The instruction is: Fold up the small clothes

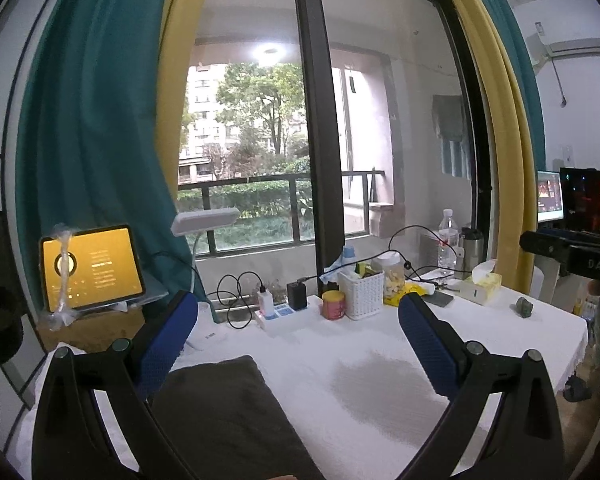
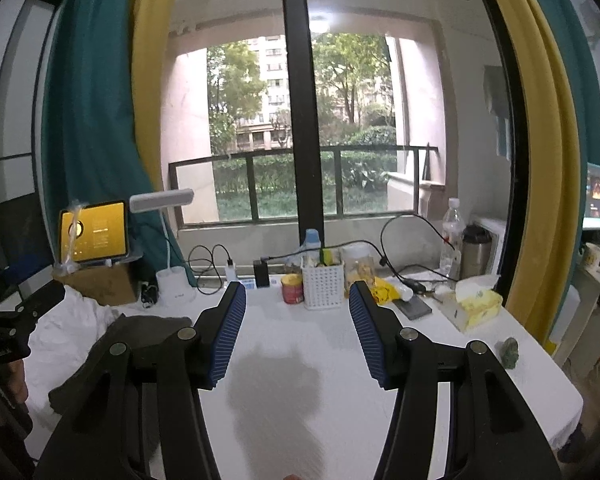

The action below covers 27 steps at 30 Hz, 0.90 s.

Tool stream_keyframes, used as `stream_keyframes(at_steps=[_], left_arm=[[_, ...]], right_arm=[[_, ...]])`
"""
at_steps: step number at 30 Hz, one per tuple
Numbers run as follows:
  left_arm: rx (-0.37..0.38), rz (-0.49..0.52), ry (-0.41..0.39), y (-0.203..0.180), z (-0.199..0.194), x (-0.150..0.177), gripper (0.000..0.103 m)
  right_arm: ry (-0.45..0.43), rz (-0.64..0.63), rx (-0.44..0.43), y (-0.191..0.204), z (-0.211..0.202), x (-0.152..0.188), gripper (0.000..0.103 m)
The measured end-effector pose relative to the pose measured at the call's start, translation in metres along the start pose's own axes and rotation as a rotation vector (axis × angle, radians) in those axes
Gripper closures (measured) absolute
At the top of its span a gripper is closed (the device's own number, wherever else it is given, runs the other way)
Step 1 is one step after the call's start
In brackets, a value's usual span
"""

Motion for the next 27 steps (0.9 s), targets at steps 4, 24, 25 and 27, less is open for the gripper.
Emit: stream_keyframes(at_steps=[4, 24, 25, 27], left_arm=[[-0.014, -0.004, -0.012, 0.008, -0.005, -0.004, 0.003], [-0.072, -0.017, -0.108, 0.041, -0.03, -0.031, 0.003], [-0.073, -0.017, -0.112, 0.042, -0.031, -0.033, 0.003], [-0.074, -0.015, -0.118, 0.043, -0.031, -0.036, 0.003]], right_arm=[[-0.015, -0.013, -0.016, 0.011, -0.004, -0.007, 0.046], [-0.103, -0.066, -0.022, 0.049, -0.019, -0.041, 0.046], [-0.108, -0.067, -0.021, 0.05, -0.02, -0.043, 0.046], [-0.119, -0.068, -0.021, 0.051, -0.022, -0.048, 0.046]])
Point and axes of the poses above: each gripper's, at about its wrist camera, not at the fingertips, and z roughly the way its jaws point, y to its left, x to its underside, the point moved 6 cm from there along z, roughly the way its jaws point, and after that the axes turned 5 degrees about z, right-handed, at the moved point
